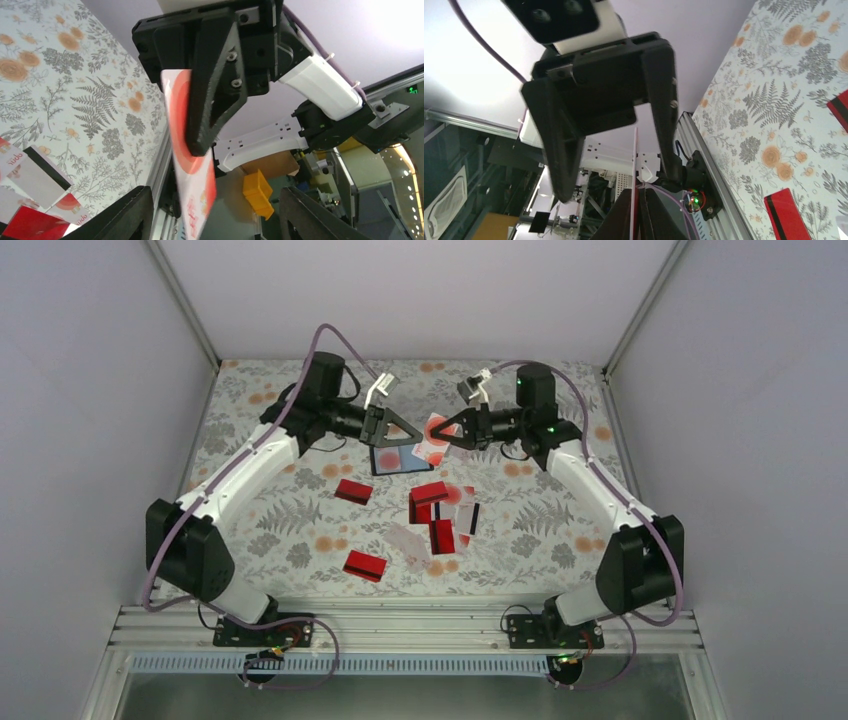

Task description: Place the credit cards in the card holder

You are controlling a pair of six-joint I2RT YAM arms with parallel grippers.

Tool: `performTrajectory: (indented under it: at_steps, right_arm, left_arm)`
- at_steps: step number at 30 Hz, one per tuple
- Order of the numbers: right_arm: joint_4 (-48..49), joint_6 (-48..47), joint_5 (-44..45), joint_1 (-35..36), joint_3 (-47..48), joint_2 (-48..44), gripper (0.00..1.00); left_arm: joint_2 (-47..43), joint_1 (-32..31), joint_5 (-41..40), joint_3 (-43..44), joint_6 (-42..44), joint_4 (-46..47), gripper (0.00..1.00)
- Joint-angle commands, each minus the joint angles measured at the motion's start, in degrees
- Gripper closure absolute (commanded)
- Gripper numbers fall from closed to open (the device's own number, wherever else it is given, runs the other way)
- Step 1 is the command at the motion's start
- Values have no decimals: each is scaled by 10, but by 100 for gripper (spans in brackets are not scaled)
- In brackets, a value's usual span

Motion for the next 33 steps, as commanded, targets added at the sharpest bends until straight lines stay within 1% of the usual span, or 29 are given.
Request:
performTrajectory:
  at_steps: [1,9,15,17,20,22,24,27,30,33]
  right_arm:
    - [-18,-10,-25,14,38,17,96]
    - [-39,-31,-39,24,63,30,96]
    - [-39,-34,-41,29,65,32,96]
    - [-39,-35,-41,30,65,32,96]
    - [-39,-36,-40,31,66,33,96]
    - [-39,-36,-40,31,65,33,96]
    - [-41,-38,-39,31,65,32,96]
    - [-47,-43,-38,31,65,31,96]
    - [-48,-43,-39,31,67,30,96]
    - [-50,-44,-39,31,69,30,96]
  left_arm:
    - [21,-5,20,25,-7,17,40]
    - [40,-17,21,40,-12,20,51]
    - [53,-27,21,52,-16,21,67]
    - [54,-29,21,53,-16,20,75]
    - [51,-29,21,52,-16,18,79]
    - [47,-29,23,52,-15,17,78]
    - [43,-29,22,50,-8,9,66]
    - [32,-27,20,39,-6,3,55]
    - [19,-24,20,24,-6,3,53]
    - [9,-20,21,14,-6,1,55]
